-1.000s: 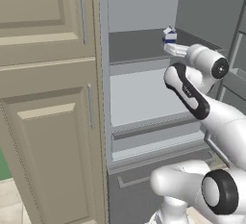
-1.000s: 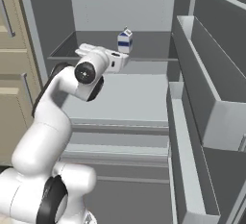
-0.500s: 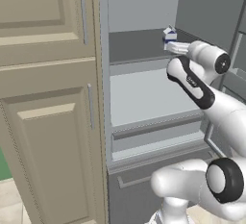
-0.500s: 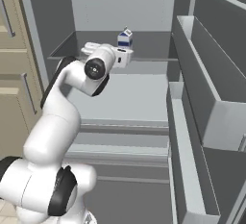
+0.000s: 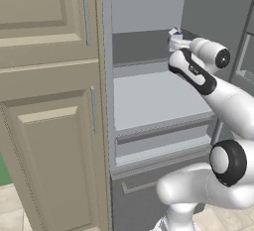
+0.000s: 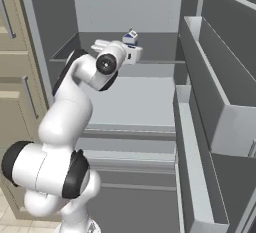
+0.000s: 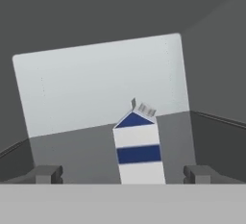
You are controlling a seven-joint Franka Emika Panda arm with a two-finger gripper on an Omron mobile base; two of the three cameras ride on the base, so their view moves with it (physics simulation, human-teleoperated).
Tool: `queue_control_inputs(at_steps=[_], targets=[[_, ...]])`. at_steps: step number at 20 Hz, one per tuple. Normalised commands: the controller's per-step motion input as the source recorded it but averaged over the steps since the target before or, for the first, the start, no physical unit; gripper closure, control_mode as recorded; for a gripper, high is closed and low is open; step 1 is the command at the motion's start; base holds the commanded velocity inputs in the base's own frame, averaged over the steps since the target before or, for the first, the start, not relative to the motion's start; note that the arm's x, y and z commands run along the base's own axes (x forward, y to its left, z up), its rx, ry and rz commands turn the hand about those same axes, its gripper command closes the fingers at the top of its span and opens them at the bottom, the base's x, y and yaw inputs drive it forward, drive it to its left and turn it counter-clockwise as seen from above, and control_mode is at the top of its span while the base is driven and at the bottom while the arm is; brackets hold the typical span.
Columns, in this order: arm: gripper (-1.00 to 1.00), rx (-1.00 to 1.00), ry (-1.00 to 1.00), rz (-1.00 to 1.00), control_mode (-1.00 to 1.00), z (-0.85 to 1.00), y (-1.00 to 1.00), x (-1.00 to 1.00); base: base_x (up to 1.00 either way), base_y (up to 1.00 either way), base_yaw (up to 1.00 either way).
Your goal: Take a sugar cube from the saucer and place it inside the coffee. Then, grab milk from the fridge and place it next to the coffee on the counter to sweeten the coffee.
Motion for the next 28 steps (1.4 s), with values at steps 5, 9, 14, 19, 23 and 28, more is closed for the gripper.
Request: queue_control_inputs(at_steps=[5, 9, 14, 19, 23, 28], targets=[[-1.00, 0.00, 0.00, 0.00, -1.00, 0.00, -0.09, 0.27, 0.00, 0.00, 0.00], [-1.00, 0.00, 0.00, 0.00, -1.00, -0.04, -0.13, 0.17, 0.00, 0.00, 0.00], [-1.00, 0.00, 0.00, 0.00, -1.00, -0.13, -0.02, 0.31, 0.00, 0.00, 0.00], [-1.00, 0.00, 0.01, 0.00, -1.00, -0.03, 0.00, 0.32, 0.00, 0.00, 0.00], [-1.00, 0.00, 0.00, 0.00, -1.00, 0.00, -0.02, 0.14, 0.00, 0.00, 0.00], [-1.00, 0.00, 0.00, 0.00, -1.00, 0.00, 0.00, 0.18, 0.00, 0.00, 0.00]])
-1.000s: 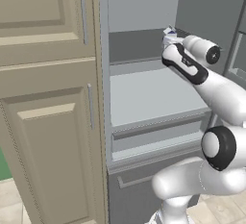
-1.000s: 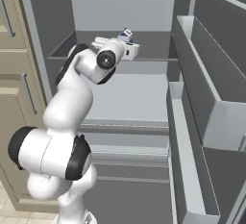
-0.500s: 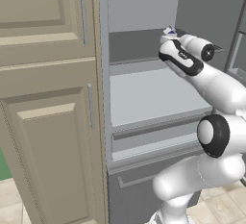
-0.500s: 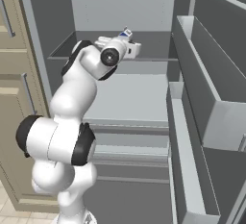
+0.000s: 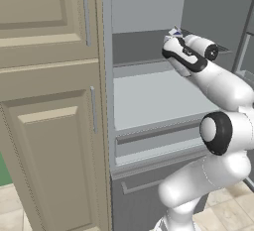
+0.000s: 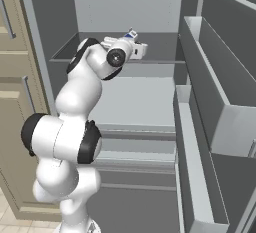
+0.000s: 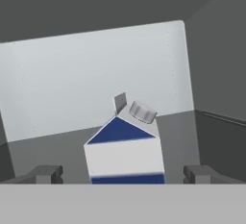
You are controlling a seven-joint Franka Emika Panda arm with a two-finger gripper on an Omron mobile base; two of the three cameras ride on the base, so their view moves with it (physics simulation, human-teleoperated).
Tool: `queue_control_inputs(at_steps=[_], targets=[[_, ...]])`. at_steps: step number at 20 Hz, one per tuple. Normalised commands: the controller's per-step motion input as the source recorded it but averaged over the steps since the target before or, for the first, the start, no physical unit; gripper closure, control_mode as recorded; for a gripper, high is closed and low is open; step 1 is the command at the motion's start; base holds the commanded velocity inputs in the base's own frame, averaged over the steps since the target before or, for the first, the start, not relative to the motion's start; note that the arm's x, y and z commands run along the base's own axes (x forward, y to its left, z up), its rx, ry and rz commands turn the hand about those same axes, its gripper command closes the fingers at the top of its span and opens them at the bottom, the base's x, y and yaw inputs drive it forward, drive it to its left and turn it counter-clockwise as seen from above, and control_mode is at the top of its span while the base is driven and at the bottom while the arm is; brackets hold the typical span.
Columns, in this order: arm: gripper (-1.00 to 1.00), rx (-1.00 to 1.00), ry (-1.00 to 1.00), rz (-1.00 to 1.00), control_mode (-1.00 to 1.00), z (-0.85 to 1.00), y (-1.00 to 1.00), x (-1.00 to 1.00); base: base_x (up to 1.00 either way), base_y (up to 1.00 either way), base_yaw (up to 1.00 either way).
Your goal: Take a sugar cube from the saucer and place it inside the coffee. Then, grab milk from the fridge and place it next to the coffee on the counter to sweeten the coffee.
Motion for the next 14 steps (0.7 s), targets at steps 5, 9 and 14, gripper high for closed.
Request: queue_control_inputs(at_steps=[5, 9, 14], targets=[[-1.00, 0.00, 0.00, 0.00, -1.00, 0.00, -0.01, 0.17, 0.00, 0.00, 0.00], [-1.00, 0.00, 0.00, 0.00, -1.00, -0.03, -0.01, 0.15, 0.00, 0.00, 0.00], [-1.00, 0.00, 0.00, 0.00, -1.00, -0.08, 0.00, 0.15, 0.00, 0.00, 0.00]])
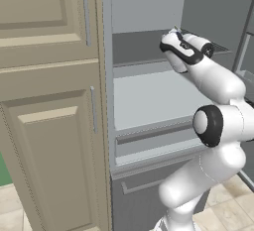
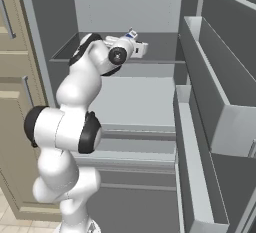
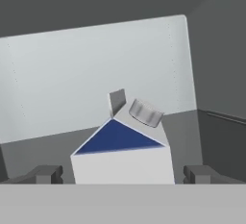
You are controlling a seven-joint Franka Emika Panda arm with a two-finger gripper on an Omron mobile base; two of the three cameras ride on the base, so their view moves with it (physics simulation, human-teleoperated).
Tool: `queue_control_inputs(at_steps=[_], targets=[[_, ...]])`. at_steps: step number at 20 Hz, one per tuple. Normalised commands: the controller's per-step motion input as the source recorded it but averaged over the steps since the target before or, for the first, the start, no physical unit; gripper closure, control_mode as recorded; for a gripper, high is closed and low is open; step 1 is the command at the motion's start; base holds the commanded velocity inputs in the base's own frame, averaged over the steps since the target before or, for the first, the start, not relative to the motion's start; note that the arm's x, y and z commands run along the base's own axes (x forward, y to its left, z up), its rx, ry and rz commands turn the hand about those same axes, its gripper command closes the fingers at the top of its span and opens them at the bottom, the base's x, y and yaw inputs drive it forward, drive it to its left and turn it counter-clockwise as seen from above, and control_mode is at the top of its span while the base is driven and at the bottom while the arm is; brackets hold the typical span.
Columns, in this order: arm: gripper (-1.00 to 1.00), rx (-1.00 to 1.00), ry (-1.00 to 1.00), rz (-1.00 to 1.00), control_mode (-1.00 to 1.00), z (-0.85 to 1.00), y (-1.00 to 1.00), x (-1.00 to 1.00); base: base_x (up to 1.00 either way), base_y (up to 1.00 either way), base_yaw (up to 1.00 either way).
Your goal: Take a sugar cube from the saucer and place it inside the coffee. Then, grab milk from the fridge and place it next to the coffee on the counter to sweeten the coffee.
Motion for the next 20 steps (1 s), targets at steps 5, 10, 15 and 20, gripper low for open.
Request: queue_control_inputs(at_steps=[5, 10, 15, 20], targets=[[-1.00, 0.00, 0.00, 0.00, -1.00, -0.09, 0.00, 0.18, 0.00, 0.00, 0.00], [1.00, 0.00, 0.00, 0.00, -1.00, -0.03, -0.05, 0.11, 0.00, 0.00, 0.00], [1.00, 0.00, 0.00, 0.00, -1.00, -0.08, -0.03, 0.07, 0.00, 0.00, 0.00], [1.00, 0.00, 0.00, 0.00, -1.00, 0.00, 0.00, 0.03, 0.00, 0.00, 0.00]])
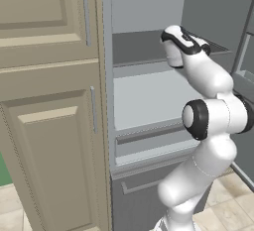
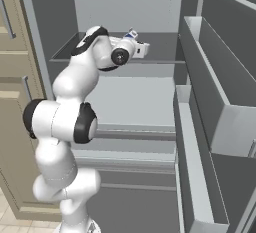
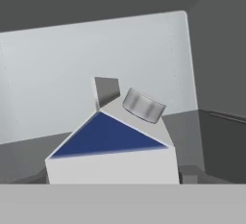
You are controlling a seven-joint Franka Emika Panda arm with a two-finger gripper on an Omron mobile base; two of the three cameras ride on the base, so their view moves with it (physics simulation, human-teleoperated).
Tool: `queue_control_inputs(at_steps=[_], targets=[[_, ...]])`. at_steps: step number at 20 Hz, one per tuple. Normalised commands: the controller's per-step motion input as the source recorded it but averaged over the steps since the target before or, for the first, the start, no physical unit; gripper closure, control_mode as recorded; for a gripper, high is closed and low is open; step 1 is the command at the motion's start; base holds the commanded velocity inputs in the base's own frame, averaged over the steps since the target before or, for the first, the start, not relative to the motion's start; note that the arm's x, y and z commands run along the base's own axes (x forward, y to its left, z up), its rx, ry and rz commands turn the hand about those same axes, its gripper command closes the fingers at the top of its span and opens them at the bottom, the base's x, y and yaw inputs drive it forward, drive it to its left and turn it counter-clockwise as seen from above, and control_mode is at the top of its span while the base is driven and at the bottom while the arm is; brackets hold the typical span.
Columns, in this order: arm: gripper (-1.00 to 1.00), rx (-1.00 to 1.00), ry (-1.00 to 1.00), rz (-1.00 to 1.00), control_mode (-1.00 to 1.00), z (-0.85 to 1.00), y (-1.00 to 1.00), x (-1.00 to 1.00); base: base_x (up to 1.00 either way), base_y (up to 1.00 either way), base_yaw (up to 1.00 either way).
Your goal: Take a sugar cube from the saucer and place it inside the coffee. Then, grab milk from the fridge and place it next to the coffee on the counter to sweeten the coffee.
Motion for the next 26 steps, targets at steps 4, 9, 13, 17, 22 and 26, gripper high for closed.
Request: queue_control_inputs(at_steps=[4, 9, 13, 17, 22, 26], targets=[[1.00, 0.00, 0.01, 0.00, -1.00, 0.00, 0.00, 0.00, 0.00, 0.00, 0.00], [1.00, 0.00, 0.00, 0.00, -1.00, 0.00, 0.00, -0.02, 0.00, 0.00, 0.00], [1.00, 0.00, -0.01, -0.03, -1.00, 0.08, 0.00, -0.54, 0.00, 0.00, 0.00], [1.00, 0.01, -0.07, -0.11, -1.00, 0.45, 0.01, -0.98, 0.00, 0.00, 0.00], [1.00, 0.00, 0.04, -0.09, -1.00, 0.70, 0.08, -0.99, 0.00, 0.00, 0.00], [1.00, 0.00, 0.34, 0.00, -1.00, 0.61, 0.04, -0.83, 0.00, 0.00, 0.00]])
